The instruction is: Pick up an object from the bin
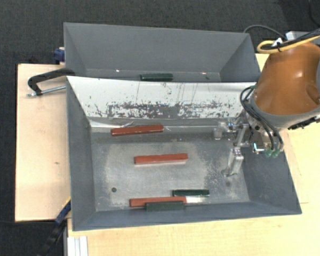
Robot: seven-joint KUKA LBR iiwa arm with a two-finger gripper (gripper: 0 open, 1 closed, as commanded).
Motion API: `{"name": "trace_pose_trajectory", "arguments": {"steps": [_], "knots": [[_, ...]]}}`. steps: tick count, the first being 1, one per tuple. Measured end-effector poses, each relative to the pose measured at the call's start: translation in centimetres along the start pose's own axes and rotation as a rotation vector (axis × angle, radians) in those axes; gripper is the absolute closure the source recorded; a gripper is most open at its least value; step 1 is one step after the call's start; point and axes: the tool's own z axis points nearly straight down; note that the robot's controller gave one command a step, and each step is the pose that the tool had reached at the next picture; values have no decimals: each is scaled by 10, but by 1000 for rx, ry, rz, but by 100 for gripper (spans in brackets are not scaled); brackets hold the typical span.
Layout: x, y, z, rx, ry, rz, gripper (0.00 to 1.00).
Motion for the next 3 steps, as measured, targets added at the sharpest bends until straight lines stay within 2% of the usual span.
{"name": "trace_pose_trajectory", "arguments": {"steps": [1, 2, 3], "knots": [[-1, 0, -2, 0, -4, 0, 0], [-9, 0, -20, 0, -5, -57, 0], [-13, 10, 5, 3, -20, -131, 0]]}}
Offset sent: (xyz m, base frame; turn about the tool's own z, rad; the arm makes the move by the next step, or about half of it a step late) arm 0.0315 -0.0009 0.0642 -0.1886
